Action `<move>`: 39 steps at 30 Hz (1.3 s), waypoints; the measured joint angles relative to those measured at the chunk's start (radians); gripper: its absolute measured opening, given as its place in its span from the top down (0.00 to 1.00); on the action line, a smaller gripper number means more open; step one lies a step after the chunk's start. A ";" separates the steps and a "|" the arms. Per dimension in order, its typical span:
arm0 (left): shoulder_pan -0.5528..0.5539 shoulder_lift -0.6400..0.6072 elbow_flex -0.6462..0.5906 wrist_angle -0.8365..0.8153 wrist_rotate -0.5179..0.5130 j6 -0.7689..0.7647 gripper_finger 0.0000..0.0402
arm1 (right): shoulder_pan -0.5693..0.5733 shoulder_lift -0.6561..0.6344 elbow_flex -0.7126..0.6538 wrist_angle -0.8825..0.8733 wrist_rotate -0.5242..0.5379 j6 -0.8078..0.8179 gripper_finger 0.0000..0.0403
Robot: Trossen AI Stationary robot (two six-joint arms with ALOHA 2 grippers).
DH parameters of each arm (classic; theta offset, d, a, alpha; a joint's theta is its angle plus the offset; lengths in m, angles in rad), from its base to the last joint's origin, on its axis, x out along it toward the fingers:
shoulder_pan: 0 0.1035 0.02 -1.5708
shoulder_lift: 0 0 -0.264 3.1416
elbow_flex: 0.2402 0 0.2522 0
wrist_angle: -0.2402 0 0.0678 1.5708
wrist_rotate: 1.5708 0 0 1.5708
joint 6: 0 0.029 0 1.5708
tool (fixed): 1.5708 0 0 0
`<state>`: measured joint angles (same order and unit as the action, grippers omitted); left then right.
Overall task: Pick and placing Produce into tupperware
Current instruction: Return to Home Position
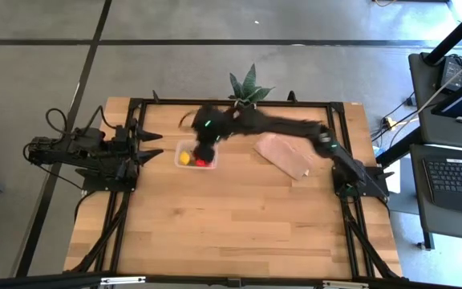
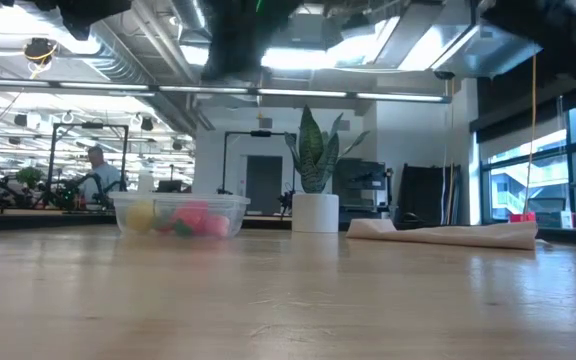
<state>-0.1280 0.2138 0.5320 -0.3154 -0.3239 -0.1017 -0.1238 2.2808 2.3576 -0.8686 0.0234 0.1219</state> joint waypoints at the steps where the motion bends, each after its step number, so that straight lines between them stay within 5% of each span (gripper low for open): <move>1: 0.000 0.000 0.000 0.010 0.000 0.000 0.43 | -0.002 -0.049 0.001 0.016 0.028 -0.006 0.84; 14: 0.001 0.000 0.000 0.140 -0.111 0.019 0.43 | -0.019 -0.387 -0.007 -0.185 0.341 -0.183 0.84; 24: 0.001 0.000 0.000 0.224 -0.204 0.182 0.43 | -0.083 -0.620 -0.067 -0.185 0.364 -0.213 0.84; 28: 0.001 0.000 0.000 0.230 -0.251 0.191 0.43 | -0.108 -0.752 -0.291 -0.054 0.363 -0.232 0.84; 39: 0.001 0.000 0.000 0.222 -0.353 0.244 0.43 | -0.254 -1.275 -1.202 0.514 0.361 -0.207 0.84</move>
<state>-0.1272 0.2134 0.5320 -0.0939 -0.6774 0.1426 -0.3783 1.0059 1.1558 -0.3542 0.3849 -0.0852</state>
